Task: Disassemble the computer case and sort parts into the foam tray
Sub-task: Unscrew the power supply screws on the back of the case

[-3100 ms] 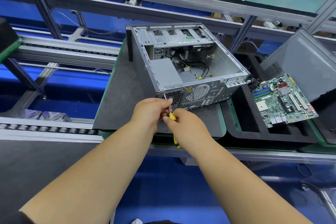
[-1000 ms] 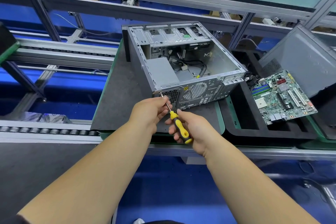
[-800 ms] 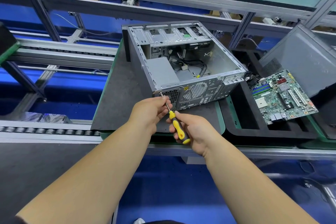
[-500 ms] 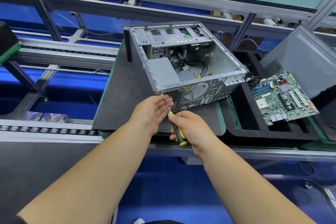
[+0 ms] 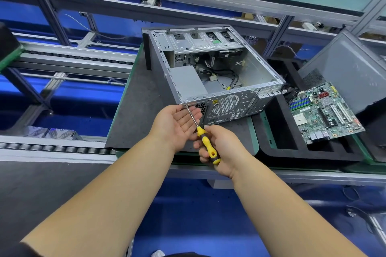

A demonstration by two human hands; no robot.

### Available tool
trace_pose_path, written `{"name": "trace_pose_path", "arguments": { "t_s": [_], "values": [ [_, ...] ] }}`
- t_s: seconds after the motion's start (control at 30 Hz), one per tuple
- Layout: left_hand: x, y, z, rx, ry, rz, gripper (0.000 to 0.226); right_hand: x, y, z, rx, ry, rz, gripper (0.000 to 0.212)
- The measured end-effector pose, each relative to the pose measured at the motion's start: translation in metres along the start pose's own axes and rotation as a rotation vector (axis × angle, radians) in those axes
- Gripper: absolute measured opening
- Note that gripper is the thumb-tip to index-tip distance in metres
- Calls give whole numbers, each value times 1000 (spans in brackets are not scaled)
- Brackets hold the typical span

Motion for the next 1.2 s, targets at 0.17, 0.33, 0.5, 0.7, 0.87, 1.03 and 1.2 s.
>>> {"name": "trace_pose_path", "arguments": {
  "t_s": [0.17,0.33,0.5,0.7,0.87,1.03,1.2],
  "values": [
    [1,0,-1,-13,5,-15,32,-2,-2,-1,-31,61,3,31],
    [1,0,-1,-21,5,-30,31,-2,-5,1,-100,182,-10,25],
    [0,-1,-2,-20,-6,-41,30,-1,-5,-1,-110,220,-31,17],
    [0,-2,-1,-15,-22,-64,28,6,-5,-1,-66,171,20,19],
    [-1,0,0,-10,-38,-101,26,6,2,1,44,-55,54,28],
    [1,3,-1,7,-42,-118,22,3,5,4,-25,15,41,27],
    [2,4,-2,3,-53,-128,19,2,4,4,-46,75,34,22]
  ]
}}
Point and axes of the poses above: each hand's wrist, its own y-axis away from the middle knuckle, its own x-axis out of the palm, z = x × y, the point moved 6 cm from there along -y, towards the middle knuckle, and after that the axes turned 10 degrees about -x, right-handed, at the moved point
